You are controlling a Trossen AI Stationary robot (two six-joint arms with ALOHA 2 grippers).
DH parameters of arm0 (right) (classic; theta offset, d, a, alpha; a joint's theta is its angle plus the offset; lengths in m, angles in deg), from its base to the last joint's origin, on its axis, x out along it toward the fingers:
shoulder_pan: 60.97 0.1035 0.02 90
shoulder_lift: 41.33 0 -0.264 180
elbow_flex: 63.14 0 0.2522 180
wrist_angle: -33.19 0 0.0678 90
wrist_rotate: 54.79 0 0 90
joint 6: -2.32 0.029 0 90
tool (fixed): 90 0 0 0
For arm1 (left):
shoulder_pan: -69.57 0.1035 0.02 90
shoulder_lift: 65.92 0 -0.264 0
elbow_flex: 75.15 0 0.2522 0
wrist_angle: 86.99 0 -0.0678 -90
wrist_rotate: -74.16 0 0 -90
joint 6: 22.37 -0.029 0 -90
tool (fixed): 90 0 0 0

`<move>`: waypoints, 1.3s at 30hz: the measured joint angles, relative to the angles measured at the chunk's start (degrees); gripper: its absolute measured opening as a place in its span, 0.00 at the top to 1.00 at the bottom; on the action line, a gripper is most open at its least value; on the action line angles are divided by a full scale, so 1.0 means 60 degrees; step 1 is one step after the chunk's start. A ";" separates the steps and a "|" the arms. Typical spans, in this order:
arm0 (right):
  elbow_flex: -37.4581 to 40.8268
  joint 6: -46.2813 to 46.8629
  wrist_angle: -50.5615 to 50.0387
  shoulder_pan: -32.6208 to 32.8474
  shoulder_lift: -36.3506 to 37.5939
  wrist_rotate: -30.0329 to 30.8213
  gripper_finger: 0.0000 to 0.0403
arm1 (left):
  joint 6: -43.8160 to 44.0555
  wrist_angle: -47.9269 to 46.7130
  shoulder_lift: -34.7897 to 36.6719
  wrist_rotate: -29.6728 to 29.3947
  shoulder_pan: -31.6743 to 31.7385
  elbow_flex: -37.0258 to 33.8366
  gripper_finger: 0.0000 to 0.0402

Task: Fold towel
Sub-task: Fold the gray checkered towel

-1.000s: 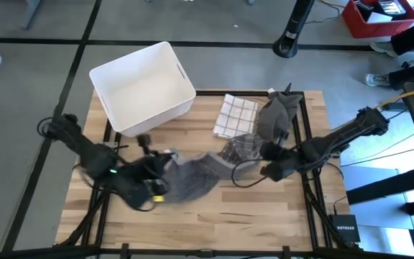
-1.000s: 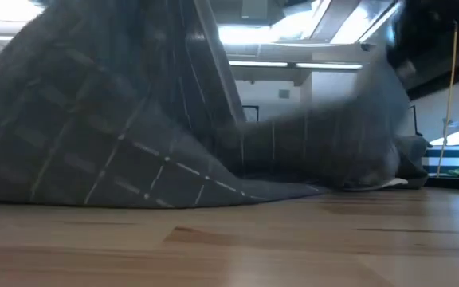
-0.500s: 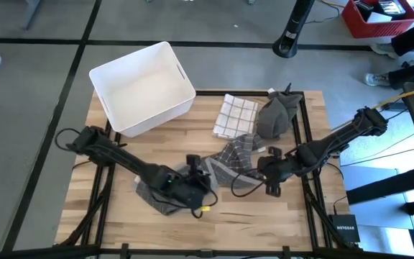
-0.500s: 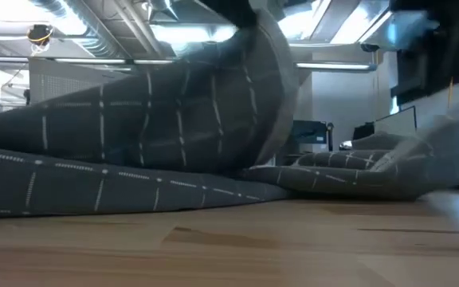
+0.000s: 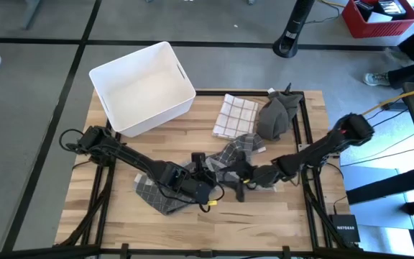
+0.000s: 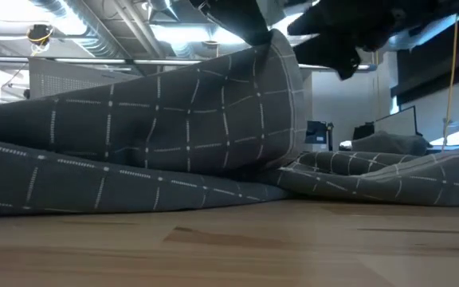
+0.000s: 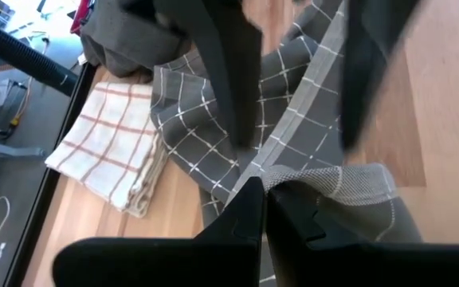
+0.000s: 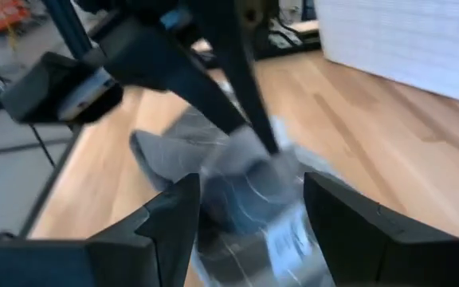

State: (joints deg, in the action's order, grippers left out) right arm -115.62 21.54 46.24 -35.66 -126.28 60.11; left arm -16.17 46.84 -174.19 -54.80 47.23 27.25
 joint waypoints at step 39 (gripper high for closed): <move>-0.0736 -0.0465 -0.2230 0.0868 -0.1263 0.0601 0.99 | 1.0282 -0.7751 0.2565 0.2722 -0.1019 -0.2438 0.62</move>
State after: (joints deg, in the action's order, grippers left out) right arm -120.04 18.75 32.86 -30.45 -133.86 63.72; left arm 45.53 0.33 -158.81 -38.47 41.11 12.62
